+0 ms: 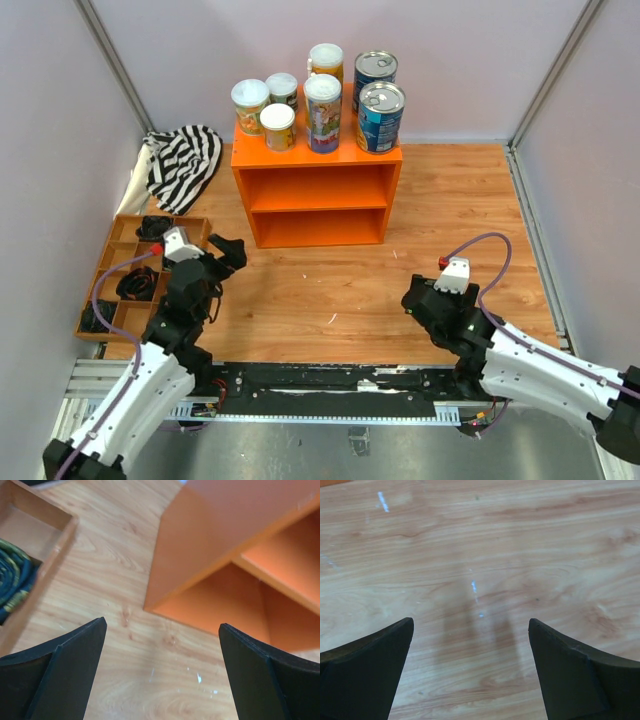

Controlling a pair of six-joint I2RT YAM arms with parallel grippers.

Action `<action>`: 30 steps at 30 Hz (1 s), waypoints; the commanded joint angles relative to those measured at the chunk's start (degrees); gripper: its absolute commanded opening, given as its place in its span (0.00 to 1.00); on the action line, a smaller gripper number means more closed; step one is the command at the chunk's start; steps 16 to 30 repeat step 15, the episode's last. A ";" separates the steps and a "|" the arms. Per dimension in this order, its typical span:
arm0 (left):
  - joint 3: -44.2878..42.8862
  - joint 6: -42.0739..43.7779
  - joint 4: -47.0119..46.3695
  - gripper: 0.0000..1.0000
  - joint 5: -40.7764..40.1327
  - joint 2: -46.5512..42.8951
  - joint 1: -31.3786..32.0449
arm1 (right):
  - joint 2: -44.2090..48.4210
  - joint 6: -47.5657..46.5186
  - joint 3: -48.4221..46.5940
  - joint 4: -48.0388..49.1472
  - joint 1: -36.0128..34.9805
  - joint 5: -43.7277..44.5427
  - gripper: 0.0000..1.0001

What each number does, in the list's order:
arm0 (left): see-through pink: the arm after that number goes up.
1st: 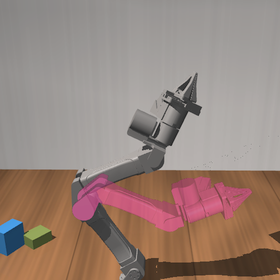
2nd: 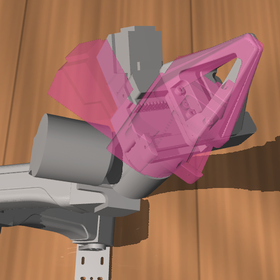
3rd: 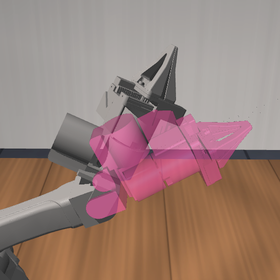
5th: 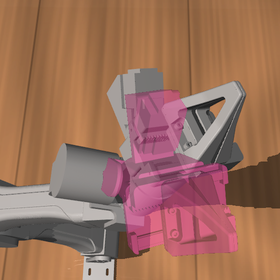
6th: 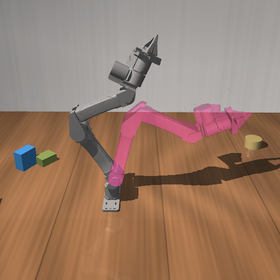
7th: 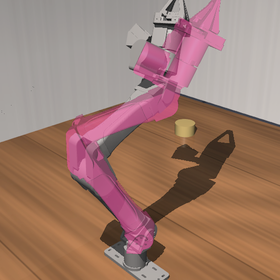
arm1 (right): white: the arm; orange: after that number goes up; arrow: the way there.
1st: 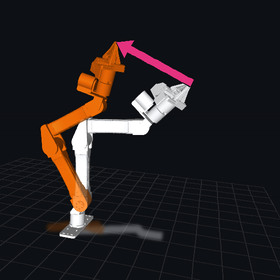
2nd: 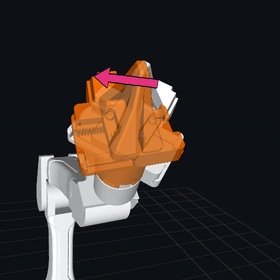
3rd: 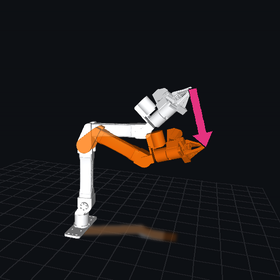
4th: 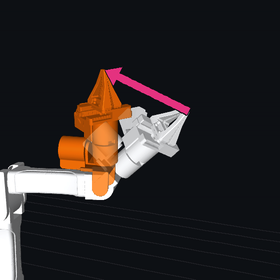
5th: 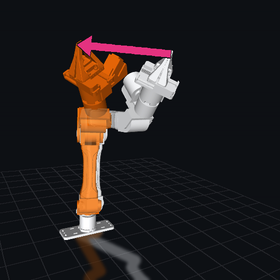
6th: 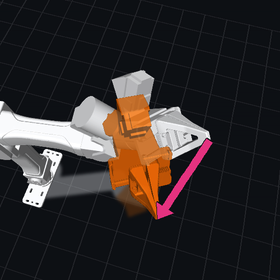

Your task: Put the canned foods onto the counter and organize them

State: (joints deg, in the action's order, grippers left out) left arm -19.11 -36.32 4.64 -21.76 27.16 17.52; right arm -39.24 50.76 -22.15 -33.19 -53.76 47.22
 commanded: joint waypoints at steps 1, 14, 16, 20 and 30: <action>0.64 1.27 -0.72 0.99 -15.13 2.05 10.43 | -4.50 8.00 -3.40 -8.54 0.82 6.74 0.98; 2.22 2.82 -5.78 0.99 -42.01 14.64 36.77 | -1.38 4.36 -1.59 -5.48 0.83 4.67 0.98; 2.16 2.53 -5.64 0.99 -42.80 15.09 37.72 | -0.20 4.25 -1.22 -5.34 0.77 4.68 0.98; 2.16 2.53 -5.64 0.99 -42.80 15.09 37.72 | -0.20 4.25 -1.22 -5.34 0.77 4.68 0.98; 2.16 2.53 -5.64 0.99 -42.80 15.09 37.72 | -0.20 4.25 -1.22 -5.34 0.77 4.68 0.98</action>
